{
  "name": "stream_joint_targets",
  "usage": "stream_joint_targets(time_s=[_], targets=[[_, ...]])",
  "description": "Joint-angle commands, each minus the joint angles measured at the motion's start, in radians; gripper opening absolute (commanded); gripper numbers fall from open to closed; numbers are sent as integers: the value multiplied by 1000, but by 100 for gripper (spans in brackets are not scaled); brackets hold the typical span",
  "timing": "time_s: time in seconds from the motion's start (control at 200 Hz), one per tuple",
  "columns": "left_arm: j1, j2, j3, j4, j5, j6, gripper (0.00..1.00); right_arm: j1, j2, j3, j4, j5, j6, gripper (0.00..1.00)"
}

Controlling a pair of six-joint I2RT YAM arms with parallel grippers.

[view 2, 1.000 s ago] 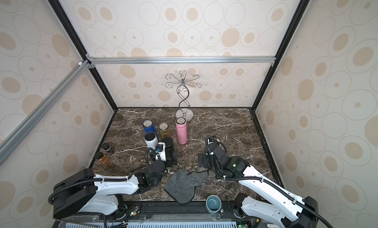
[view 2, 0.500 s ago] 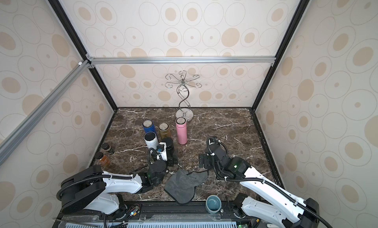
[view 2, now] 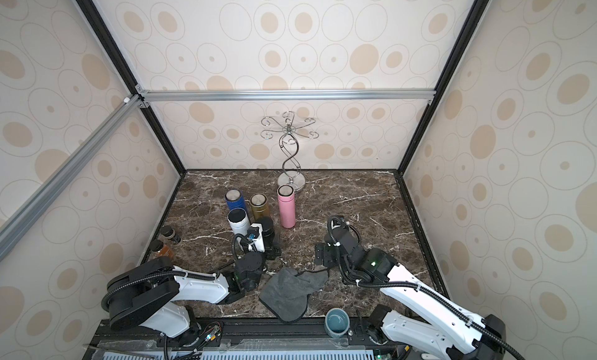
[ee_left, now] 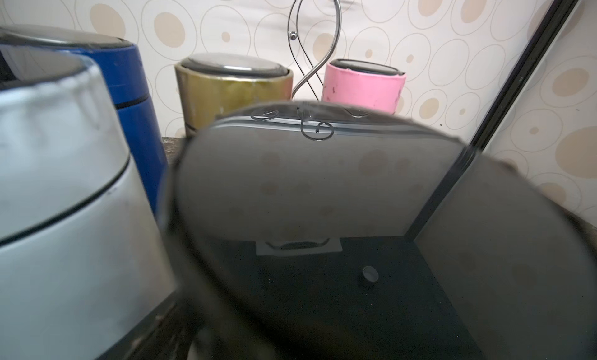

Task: Wipe the surface of the thermos
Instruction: Pick up the thermos from the center of the board.

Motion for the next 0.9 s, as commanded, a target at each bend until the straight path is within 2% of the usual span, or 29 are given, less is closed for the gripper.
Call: stream_joint_targets(time_s=[0.0,0.44,0.605,0.815,0.895], targets=[[13,23,-4,76,-25,38,92,-4,-17,-16,-26,10,23,92],[15,76,11,172,-33,98,81,-4,-27,-35,-6,-10,34,86],[16,97,12,190,-29,109,71,-4,-33,-37,-8,-5,31,86],[17,102,4,213,-29,126,71,-5,-31,-40,-6,-8,31,86],[16,98,1,221,-23,133,68,-5,-33,-43,-4,-9,31,85]])
